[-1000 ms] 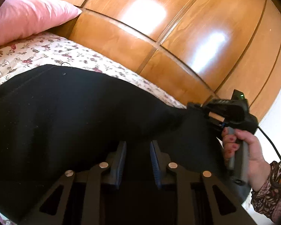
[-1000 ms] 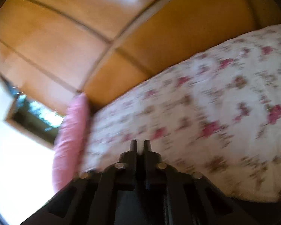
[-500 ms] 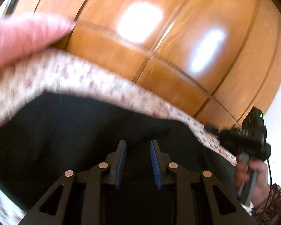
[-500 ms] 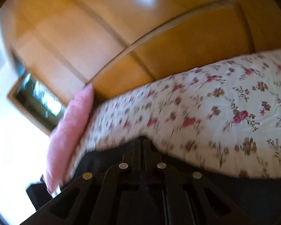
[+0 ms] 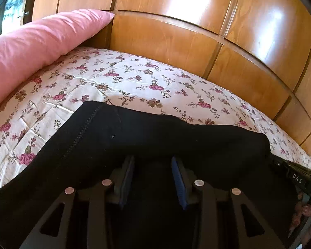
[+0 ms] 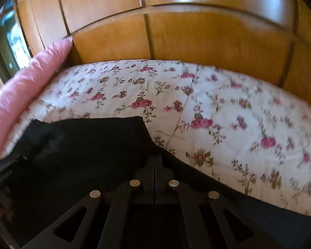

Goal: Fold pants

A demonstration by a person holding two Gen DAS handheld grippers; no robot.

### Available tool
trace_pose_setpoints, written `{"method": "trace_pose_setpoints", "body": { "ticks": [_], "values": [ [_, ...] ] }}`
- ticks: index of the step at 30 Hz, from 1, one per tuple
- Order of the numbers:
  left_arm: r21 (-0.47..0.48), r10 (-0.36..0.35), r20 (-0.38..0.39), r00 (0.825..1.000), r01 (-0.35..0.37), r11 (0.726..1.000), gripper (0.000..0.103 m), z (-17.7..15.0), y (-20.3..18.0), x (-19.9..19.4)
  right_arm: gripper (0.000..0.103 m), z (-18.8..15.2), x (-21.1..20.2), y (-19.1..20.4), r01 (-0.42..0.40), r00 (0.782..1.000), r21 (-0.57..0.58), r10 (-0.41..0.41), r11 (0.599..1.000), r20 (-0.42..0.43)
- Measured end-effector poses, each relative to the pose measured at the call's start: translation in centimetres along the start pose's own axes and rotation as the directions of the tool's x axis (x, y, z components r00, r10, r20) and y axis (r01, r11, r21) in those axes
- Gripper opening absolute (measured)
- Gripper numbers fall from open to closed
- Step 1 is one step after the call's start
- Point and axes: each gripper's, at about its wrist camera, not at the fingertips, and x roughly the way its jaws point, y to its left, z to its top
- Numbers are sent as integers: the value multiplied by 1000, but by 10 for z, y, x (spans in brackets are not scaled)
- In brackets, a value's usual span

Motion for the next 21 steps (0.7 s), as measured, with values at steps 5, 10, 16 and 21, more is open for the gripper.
{"method": "trace_pose_setpoints", "body": {
  "ticks": [5,10,16,21],
  "values": [
    [21,23,6,1000,-23,1000,38,1,-6,0,0,-2,-3,5,48,999,-36,-48,998,20],
    [4,2,9,1000,-2,1000,37,1,1,-2,25,-7,-38,2,19,996,16,-20,1000,90],
    [6,5,10,1000,-5,1000,37,1,0,-2,37,-33,-67,-15,120,991,-28,-118,992,70],
    [9,10,11,1000,-10,1000,37,1,-1,-3,37,-56,-67,-45,123,990,-4,-122,992,67]
  ]
}}
